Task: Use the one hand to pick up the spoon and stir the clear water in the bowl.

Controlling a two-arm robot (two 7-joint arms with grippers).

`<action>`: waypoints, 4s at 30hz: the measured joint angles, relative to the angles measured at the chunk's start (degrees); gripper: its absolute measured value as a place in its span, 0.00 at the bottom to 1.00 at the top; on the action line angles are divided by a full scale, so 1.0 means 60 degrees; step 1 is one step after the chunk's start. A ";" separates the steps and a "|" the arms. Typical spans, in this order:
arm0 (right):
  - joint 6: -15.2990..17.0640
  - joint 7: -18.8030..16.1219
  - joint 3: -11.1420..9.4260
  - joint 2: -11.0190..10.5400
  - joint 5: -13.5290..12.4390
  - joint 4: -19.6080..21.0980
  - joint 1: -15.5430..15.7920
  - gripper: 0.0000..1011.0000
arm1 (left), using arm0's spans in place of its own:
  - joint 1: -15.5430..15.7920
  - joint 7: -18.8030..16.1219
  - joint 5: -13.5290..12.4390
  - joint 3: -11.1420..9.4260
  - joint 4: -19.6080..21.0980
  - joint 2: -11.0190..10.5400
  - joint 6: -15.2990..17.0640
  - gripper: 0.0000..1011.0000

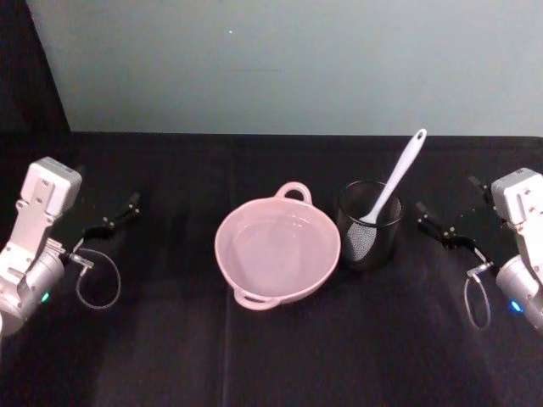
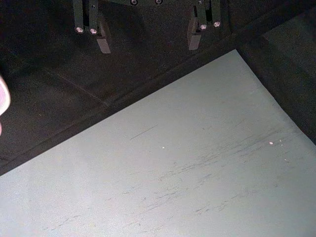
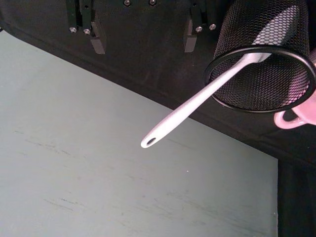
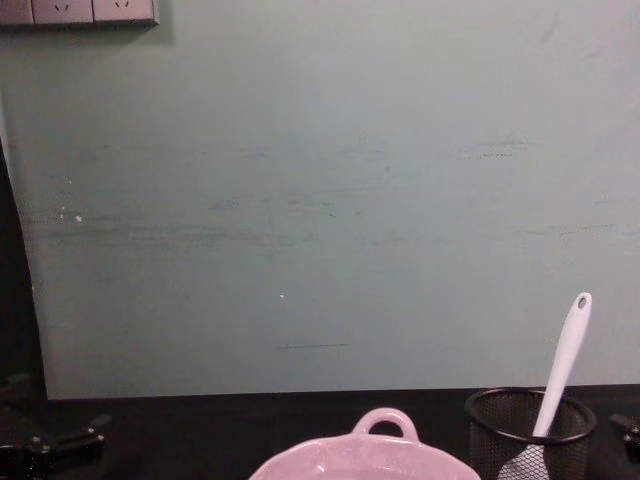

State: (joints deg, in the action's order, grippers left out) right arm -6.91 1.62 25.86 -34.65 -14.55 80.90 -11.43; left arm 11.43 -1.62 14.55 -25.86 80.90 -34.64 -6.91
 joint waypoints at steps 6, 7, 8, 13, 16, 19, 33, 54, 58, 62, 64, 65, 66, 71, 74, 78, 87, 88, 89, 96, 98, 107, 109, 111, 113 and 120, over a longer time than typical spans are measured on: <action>0.0000 0.0000 0.0000 0.0000 0.0000 0.0000 0.0000 0.99 | -0.0001 0.0000 0.0000 0.0000 0.0000 0.0000 0.0000 1.00; 0.0000 0.0000 0.0000 0.0000 0.0000 0.0000 -0.0001 0.99 | 0.0000 0.0000 0.0000 0.0000 0.0000 0.0000 0.0000 1.00; 0.0000 0.0000 0.0000 0.0000 0.0000 0.0000 0.0000 0.99 | 0.0000 0.0000 0.0000 0.0000 0.0000 0.0000 0.0000 1.00; 0.0000 0.0000 0.0000 0.0000 -0.0001 -0.0001 0.0000 0.99 | 0.0000 0.0000 0.0000 0.0000 0.0000 0.0000 -0.0001 1.00; 0.0000 0.0000 0.0000 0.0000 0.0000 0.0000 0.0000 0.99 | 0.0000 0.0000 0.0000 0.0000 0.0000 0.0000 0.0000 1.00; 0.0000 0.0000 0.0000 0.0000 0.0000 0.0000 0.0000 0.99 | 0.0000 0.0000 0.0000 0.0000 0.0000 0.0000 0.0000 1.00; 0.0000 0.0000 0.0000 0.0000 0.0000 -0.0001 0.0000 0.99 | 0.0000 0.0000 0.0000 0.0000 0.0000 0.0000 0.0000 1.00; -0.0440 -0.0038 -0.1135 -0.0153 -0.1054 0.1200 0.1392 0.99 | 0.0000 0.0000 0.0000 0.0000 0.0000 0.0000 0.0000 1.00; -0.0486 -0.0609 -0.1655 0.0043 -0.2312 0.1524 0.1817 0.99 | 0.0000 0.0000 0.0000 0.0000 0.0000 0.0000 0.0000 1.00; -0.0151 -0.1338 -0.1896 0.0390 -0.3414 0.1542 0.1785 0.99 | 0.0000 0.0000 0.0000 0.0000 0.0000 0.0000 0.0000 1.00; 0.0006 -0.1544 -0.1935 0.0537 -0.3714 0.1471 0.1679 0.99 | 0.0000 0.0000 0.0000 0.0000 0.0000 0.0000 0.0000 1.00; 0.0100 -0.1662 -0.1948 0.0619 -0.3873 0.1425 0.1607 0.99 | -0.0001 0.0000 0.0000 0.0000 0.0000 0.0000 0.0000 1.00; 0.0198 -0.1772 -0.1955 0.0689 -0.4030 0.1381 0.1539 0.99 | 0.0000 0.0000 0.0000 0.0000 0.0000 0.0000 0.0000 1.00; 0.0893 -0.2413 -0.2059 0.1252 -0.4981 0.0858 0.0912 0.99 | 0.0000 0.0000 0.0000 0.0000 0.0000 0.0000 0.0000 1.00; 0.1385 -0.2689 -0.2158 0.1603 -0.5519 0.0416 0.0464 0.99 | 0.0000 0.0000 0.0000 0.0000 0.0000 0.0000 0.0000 1.00; 0.2028 -0.2914 -0.2348 0.1984 -0.6336 -0.0098 -0.0049 0.99 | 0.0000 0.0000 0.0000 0.0000 0.0000 0.0000 0.0000 1.00; 0.3653 -0.2888 -0.2780 0.2504 -0.8406 -0.0811 -0.0800 0.99 | 0.0000 0.0000 0.0000 0.0000 0.0000 0.0000 0.0000 1.00; 0.3765 -0.2874 -0.2806 0.2534 -0.8547 -0.0865 -0.0851 0.99 | 0.0000 0.0000 0.0000 0.0000 0.0000 0.0000 0.0000 1.00; 0.3875 -0.2850 -0.2827 0.2556 -0.8677 -0.0914 -0.0896 0.99 | 0.0000 0.0000 0.0000 0.0000 0.0000 0.0000 0.0000 1.00; 0.4083 -0.2744 -0.2664 0.2563 -0.8997 -0.1223 -0.1197 0.99 | -0.0001 0.0000 0.0000 0.0000 0.0000 0.0000 0.0000 1.00; 0.3984 -0.2805 -0.2520 0.2505 -0.8891 -0.1280 -0.1261 0.99 | 0.0000 0.0000 -0.0001 0.0000 0.0000 0.0000 0.0000 1.00; 0.3486 -0.3399 -0.2068 0.2141 -0.8496 -0.1420 -0.1389 0.99 | 0.0000 0.0000 0.0000 0.0000 0.0000 0.0000 0.0000 1.00; 0.3380 -0.3521 -0.2009 0.2037 -0.8471 -0.1359 -0.1349 0.99 | 0.0000 0.0000 0.0000 0.0000 0.0000 0.0000 0.0000 1.00; 0.3325 -0.3581 -0.1967 0.1964 -0.8454 -0.1320 -0.1325 0.99 | 0.0000 0.0000 0.0000 0.0000 0.0000 0.0000 0.0000 1.00; 0.3219 -0.3641 -0.1897 0.1858 -0.8391 -0.1273 -0.1305 0.99 | 0.0001 0.0000 0.0000 0.0000 0.0000 0.0000 0.0000 1.00; 0.3035 -0.3657 -0.1716 0.1601 -0.8319 -0.1116 -0.1247 0.99 | 0.0000 0.0000 0.0000 0.0000 0.0000 0.0000 0.0000 1.00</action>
State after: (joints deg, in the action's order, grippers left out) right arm 11.30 -20.32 15.57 -25.04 -64.46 74.21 -18.91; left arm 11.43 -1.62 14.55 -25.86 80.90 -34.65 -6.91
